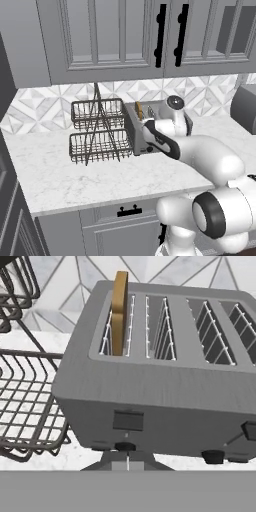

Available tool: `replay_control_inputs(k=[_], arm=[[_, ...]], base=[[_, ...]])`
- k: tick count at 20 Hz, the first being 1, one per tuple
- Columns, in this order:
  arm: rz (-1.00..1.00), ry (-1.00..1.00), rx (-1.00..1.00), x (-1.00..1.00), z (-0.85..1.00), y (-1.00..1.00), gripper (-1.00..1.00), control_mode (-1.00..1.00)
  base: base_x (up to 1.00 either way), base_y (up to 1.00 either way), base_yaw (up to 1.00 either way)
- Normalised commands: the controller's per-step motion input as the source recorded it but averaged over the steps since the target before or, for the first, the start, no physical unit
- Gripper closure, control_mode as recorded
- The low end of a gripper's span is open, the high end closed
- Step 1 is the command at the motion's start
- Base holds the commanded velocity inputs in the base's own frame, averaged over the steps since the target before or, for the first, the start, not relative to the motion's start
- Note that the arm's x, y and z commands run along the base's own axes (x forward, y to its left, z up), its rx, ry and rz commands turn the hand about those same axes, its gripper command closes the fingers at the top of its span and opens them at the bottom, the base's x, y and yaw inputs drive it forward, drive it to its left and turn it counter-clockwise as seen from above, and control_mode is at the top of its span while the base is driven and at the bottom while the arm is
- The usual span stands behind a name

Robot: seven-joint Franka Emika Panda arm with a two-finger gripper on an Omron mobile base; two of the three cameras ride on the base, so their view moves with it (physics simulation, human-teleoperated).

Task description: Start the toaster. Once the lever pops up, take the bread to the plate on the dining counter.

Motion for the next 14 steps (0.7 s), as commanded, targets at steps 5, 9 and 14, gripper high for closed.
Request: replay_control_inputs(k=[5, 9, 14], arm=[[-0.03, 0.00, 0.00, 0.21, -0.06, 0.00, 1.00, -1.00], [-0.01, 0.00, 0.00, 0.12, -0.19, 0.00, 1.00, -1.00], [0.00, 0.00, 0.00, 0.14, -0.22, 0.00, 1.00, -1.00]], base=[[0.00, 0.00, 0.00], [0.00, 0.00, 0.00], [0.00, 0.00, 0.00]])
